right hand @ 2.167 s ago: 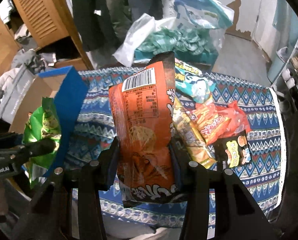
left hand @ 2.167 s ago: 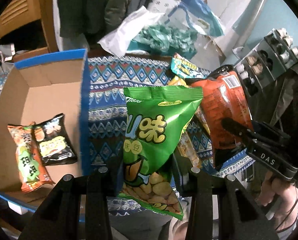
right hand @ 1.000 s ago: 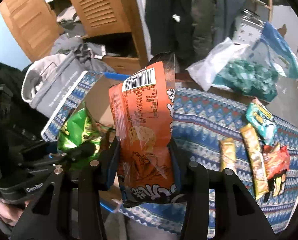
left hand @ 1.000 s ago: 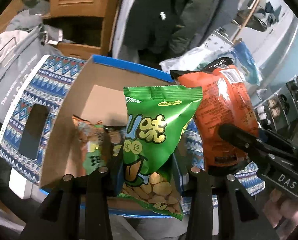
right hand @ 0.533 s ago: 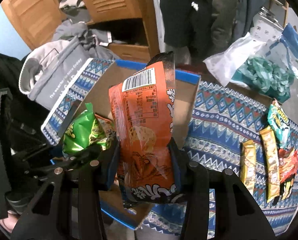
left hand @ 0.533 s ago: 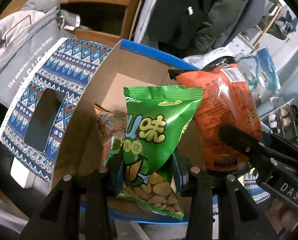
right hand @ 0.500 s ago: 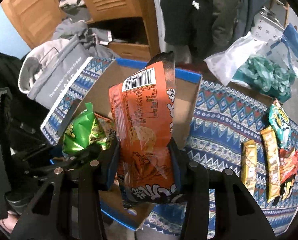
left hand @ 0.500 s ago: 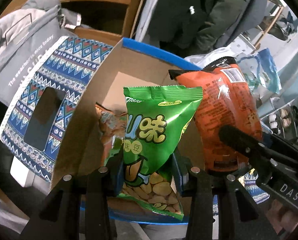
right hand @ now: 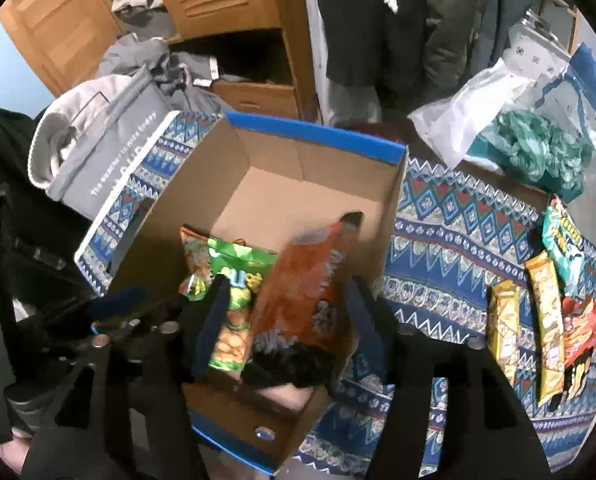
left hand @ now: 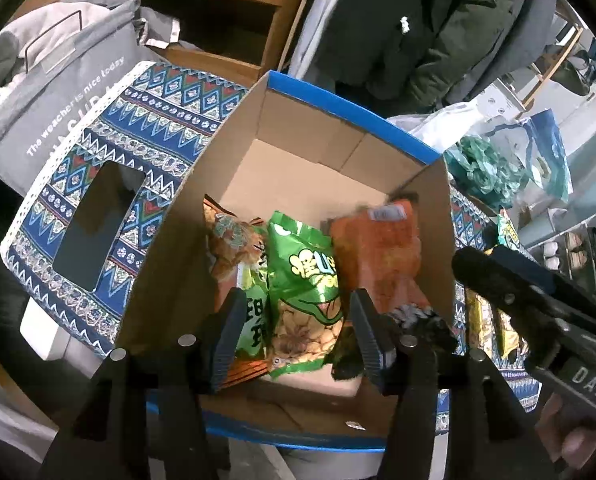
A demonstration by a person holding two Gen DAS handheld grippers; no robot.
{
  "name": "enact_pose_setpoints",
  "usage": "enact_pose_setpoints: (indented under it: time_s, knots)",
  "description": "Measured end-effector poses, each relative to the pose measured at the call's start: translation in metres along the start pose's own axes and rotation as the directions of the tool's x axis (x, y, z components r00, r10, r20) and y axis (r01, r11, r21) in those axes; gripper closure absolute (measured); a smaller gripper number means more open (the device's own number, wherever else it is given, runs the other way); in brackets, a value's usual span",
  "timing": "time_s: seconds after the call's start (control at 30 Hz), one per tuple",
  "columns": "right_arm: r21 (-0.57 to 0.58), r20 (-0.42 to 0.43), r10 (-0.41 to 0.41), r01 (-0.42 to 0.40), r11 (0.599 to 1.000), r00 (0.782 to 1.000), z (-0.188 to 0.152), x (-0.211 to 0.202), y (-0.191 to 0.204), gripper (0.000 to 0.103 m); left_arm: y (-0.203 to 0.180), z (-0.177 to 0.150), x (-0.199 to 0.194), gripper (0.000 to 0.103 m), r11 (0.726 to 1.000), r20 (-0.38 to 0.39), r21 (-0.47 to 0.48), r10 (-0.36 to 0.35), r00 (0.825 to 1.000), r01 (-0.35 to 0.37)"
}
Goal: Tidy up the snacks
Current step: 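Open both tools to drop the bags into the box, then move both tools back toward the remaining yellow snack bars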
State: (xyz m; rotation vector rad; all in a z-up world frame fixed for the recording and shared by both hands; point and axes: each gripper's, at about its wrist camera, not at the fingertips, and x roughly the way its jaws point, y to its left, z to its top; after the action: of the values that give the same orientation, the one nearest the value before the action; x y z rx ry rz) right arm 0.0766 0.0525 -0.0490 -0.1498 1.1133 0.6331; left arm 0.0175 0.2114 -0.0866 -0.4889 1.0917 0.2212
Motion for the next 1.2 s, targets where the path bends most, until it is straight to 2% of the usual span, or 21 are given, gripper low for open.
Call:
enact_pose_setpoints:
  time_s: [0.37, 1.03, 1.2]
  knots:
    - [-0.026, 0.049, -0.042, 0.043, 0.999, 0.998, -0.006, -0.023, -0.011, 0.034, -0.021, -0.004, -0.008, 0.048, 0.999, 0.005, 0.049, -0.023, 1.000, 0.023]
    - [0.024, 0.104, -0.138, 0.136, 0.990, 0.985, -0.040, -0.065, -0.077, 0.034, -0.094, -0.022, -0.012, 0.047, 0.979, -0.010, 0.191, -0.073, 0.997, 0.073]
    - [0.042, 0.123, -0.178, 0.175, 0.984, 0.976, -0.051, -0.072, -0.100, 0.027, -0.116, -0.027, -0.009, 0.047, 0.972, -0.035, 0.219, -0.082, 0.996, 0.088]
